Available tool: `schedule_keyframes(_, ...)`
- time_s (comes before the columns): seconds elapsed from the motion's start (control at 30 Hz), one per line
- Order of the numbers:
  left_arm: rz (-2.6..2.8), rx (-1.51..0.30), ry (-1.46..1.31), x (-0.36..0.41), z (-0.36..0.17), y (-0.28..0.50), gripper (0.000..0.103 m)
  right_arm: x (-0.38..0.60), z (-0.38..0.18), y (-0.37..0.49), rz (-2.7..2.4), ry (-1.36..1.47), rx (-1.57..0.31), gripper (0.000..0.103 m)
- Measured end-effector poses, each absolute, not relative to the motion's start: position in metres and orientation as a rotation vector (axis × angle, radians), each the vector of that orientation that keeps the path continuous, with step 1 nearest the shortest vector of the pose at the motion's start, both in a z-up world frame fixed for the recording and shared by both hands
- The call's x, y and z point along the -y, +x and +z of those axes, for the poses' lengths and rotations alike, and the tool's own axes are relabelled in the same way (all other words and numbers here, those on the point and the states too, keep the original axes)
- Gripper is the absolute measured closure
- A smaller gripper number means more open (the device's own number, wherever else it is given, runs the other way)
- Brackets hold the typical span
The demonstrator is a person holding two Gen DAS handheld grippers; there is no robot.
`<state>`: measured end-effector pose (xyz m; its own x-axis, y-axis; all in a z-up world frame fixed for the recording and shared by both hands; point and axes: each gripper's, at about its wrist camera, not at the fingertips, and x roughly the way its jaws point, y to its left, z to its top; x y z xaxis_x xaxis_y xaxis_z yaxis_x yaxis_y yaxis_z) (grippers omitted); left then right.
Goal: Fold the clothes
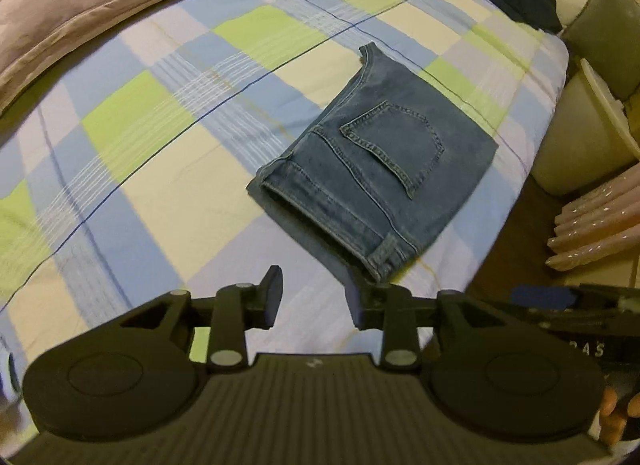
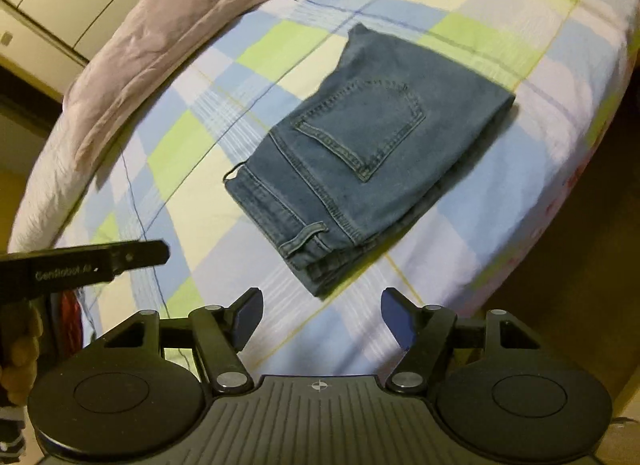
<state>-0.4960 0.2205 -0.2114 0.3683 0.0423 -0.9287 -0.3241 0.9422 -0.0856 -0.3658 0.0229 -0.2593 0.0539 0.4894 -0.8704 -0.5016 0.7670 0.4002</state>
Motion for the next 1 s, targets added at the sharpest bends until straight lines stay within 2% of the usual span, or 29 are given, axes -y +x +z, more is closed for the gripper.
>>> schedule_keyframes(0.4,0.268,-1.110,-0.245,-0.198,-0.153,-0.532,0.069,-0.021,-0.205,-0.401,0.699,-0.186,-1.252,0.034)
schedule_keyframes(1.0,0.314,-1.020,-0.203,-0.206,-0.104,-0.544,0.065,-0.037,-0.173,-0.394,0.722,-0.178,-1.192,0.034)
